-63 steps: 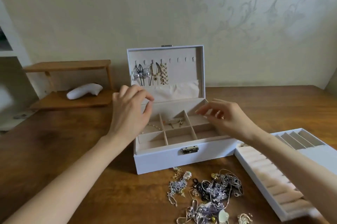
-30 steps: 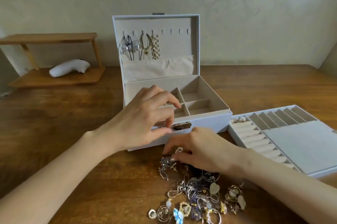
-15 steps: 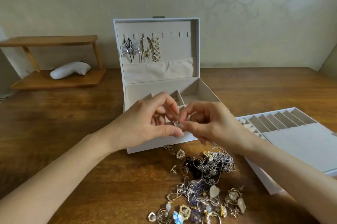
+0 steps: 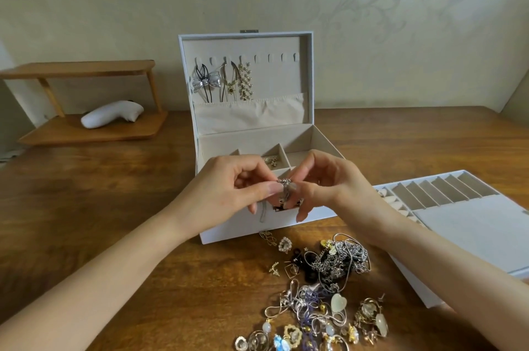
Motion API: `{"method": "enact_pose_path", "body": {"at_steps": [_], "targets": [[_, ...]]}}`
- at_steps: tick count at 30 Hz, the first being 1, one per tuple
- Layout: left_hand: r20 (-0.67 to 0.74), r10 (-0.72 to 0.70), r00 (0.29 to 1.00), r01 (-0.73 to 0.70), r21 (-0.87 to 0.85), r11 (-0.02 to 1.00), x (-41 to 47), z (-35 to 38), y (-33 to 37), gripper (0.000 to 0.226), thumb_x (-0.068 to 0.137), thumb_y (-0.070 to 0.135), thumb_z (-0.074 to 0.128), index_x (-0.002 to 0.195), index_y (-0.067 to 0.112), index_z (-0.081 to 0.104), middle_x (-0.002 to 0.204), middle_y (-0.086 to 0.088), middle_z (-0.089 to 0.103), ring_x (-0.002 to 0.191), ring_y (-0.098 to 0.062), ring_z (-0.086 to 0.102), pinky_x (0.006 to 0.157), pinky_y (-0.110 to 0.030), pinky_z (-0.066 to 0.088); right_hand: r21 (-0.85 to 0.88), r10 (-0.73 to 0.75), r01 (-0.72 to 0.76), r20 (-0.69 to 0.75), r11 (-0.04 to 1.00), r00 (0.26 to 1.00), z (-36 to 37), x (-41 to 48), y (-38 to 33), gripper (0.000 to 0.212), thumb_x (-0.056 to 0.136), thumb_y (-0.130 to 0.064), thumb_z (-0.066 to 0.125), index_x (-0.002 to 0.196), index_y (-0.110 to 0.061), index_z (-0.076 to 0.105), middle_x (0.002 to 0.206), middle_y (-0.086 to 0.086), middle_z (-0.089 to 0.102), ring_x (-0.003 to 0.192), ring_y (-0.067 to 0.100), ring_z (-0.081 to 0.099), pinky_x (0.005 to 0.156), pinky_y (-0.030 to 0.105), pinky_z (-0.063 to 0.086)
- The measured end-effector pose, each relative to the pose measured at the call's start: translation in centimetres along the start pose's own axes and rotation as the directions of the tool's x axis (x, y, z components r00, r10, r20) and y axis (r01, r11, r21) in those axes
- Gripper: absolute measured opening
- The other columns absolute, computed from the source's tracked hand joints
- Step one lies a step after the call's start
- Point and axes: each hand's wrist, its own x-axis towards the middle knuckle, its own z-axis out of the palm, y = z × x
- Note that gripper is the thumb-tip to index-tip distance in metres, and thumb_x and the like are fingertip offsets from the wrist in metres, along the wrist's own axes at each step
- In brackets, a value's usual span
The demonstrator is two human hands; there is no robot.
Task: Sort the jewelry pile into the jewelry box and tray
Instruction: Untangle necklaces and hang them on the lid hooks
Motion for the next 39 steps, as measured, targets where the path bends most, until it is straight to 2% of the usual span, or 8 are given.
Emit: {"method": "enact_pose_path", "body": {"at_steps": [4,15,19,22,27,31,35,39], "targets": [[-0.002,-0.039,0.999,0.039,-0.115,0.993,0.1,-0.2,-0.1,0.002,0.085,0.012,0.065,0.086,0.011,0.065,0.07,0.003,0.067,0.058,-0.006,0.058,0.049,-0.014,0.042,0.106,0.029,-0.033,0.034,0.994,0.999,-0.3,0.2,0.1,0.016,0.076,0.007,0.069,0.083,0.001,0.056,0.075,0.017,0.06,0.06,0.023,0.064,0.048,0.028,0.051],[-0.04,0.069,0.997,-0.076,-0.203,0.976,0.0,0.0,0.0,0.007,0.086,0.006,0.064,0.087,0.009,0.058,0.076,-0.001,0.059,0.066,-0.011,0.058,0.061,-0.023,0.051,0.05,0.063,-0.069,0.117,0.996,0.991,-0.4,0.1,-0.1,0.017,0.076,0.009,0.064,0.089,-0.002,0.066,0.075,0.013,0.056,0.059,0.023,0.058,0.048,0.026,0.049],[0.013,0.135,0.991,-0.129,-0.211,0.969,-0.1,-0.4,0.2,0.008,0.084,0.019,0.065,0.09,0.016,0.06,0.081,0.0,0.06,0.074,-0.012,0.057,0.07,-0.023,0.051,0.022,0.094,-0.095,0.071,0.995,0.993,-0.6,0.1,-0.3,0.008,0.074,-0.01,0.067,0.08,-0.005,0.066,0.065,0.015,0.061,0.052,0.025,0.056,0.048,0.025,0.047],[0.148,0.166,0.975,-0.143,-0.151,0.978,-0.2,-0.8,0.4,0.006,0.082,0.024,0.06,0.087,0.021,0.06,0.085,0.001,0.058,0.081,-0.013,0.055,0.075,-0.017,0.044,0.199,0.098,-0.109,0.065,0.974,0.993,-0.7,0.1,-0.5,0.004,0.071,-0.005,0.065,0.074,-0.005,0.062,0.065,0.012,0.061,0.053,0.019,0.058,0.042,0.023,0.044],[0.059,0.109,0.992,-0.105,-0.072,0.992,-0.1,-0.1,0.0,0.021,0.076,0.043,0.064,0.065,0.027,0.055,0.07,-0.001,0.052,0.068,-0.033,0.046,0.061,-0.04,0.039,0.246,0.067,-0.09,0.102,0.965,0.993,-1.0,0.2,-0.8,0.006,0.073,-0.005,0.067,0.068,-0.008,0.064,0.058,0.006,0.057,0.047,0.013,0.051,0.039,0.019,0.039],[-0.042,0.096,0.994,-0.097,-0.013,0.995,0.0,-0.1,-0.2,0.035,0.073,0.04,0.076,0.067,0.022,0.047,0.062,0.002,0.052,0.059,-0.021,0.048,0.058,-0.03,0.042,0.193,0.021,-0.041,0.103,0.98,0.994,-0.8,0.2,-0.6,0.01,0.071,-0.005,0.074,0.067,-0.013,0.07,0.066,0.007,0.06,0.052,0.013,0.051,0.048,0.02,0.042],[0.008,0.059,0.998,-0.059,0.053,0.997,0.0,0.0,-0.1,0.016,0.079,0.022,0.071,0.091,0.019,0.061,0.059,0.006,0.059,0.057,-0.006,0.056,0.061,-0.02,0.045,0.191,-0.042,0.02,0.113,0.981,0.993,-1.0,0.4,-0.2,0.016,0.063,-0.013,0.082,0.075,-0.019,0.072,0.08,0.009,0.06,0.068,0.014,0.057,0.063,0.023,0.05],[0.002,0.056,0.998,-0.056,0.111,0.992,-0.2,0.4,0.0,0.013,0.083,0.009,0.067,0.084,0.021,0.061,0.053,0.0,0.049,0.051,-0.005,0.045,0.057,-0.018,0.039,0.278,-0.063,0.015,0.167,0.96,0.984,-1.0,0.4,-0.1,0.025,0.06,-0.02,0.085,0.081,-0.016,0.071,0.081,0.011,0.057,0.066,0.013,0.054,0.055,0.02,0.044]]}}
